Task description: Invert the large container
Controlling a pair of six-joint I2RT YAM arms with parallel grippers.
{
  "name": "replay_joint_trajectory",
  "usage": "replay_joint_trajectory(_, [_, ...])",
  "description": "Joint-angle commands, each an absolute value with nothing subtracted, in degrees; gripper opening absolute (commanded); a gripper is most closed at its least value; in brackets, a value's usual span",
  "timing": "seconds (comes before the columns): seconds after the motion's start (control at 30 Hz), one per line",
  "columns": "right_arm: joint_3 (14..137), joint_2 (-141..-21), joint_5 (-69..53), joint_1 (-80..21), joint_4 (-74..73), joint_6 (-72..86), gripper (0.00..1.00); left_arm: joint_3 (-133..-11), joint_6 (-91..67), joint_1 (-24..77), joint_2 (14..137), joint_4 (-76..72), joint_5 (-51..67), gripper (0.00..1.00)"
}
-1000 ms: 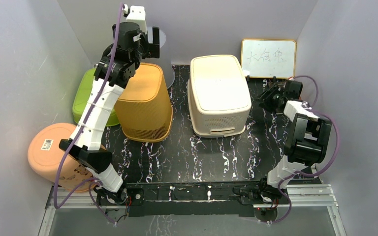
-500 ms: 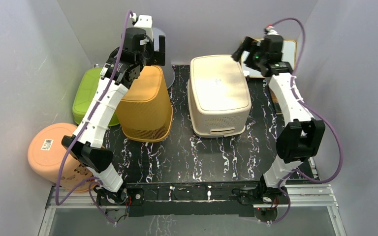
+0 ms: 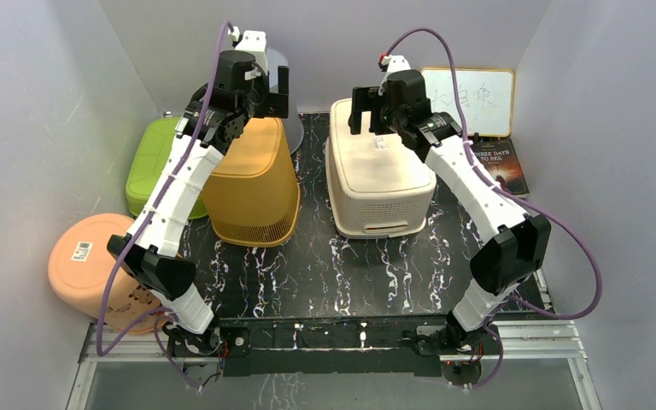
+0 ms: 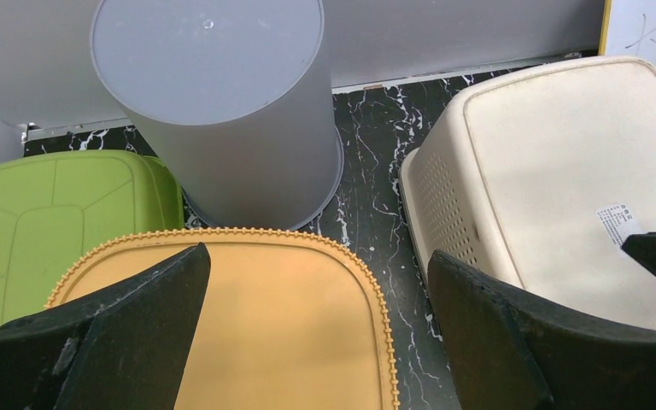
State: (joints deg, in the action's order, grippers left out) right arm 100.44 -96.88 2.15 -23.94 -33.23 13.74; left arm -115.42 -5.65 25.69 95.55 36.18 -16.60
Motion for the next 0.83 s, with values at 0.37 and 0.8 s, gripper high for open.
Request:
replay_joint_trajectory(0.37, [101.23, -91.39, 15.55, -27.98, -29.90, 5.80, 0.98, -115.93, -5.85, 26.02, 94.34, 36.83, -16.30, 0.98])
replay_joint_trajectory(0.8, [102.34, -91.69, 22.85, -29.97, -31.15, 4.84, 0.98, -115.95, -5.54, 26.02, 93.76, 37.04, -16.92, 0.98])
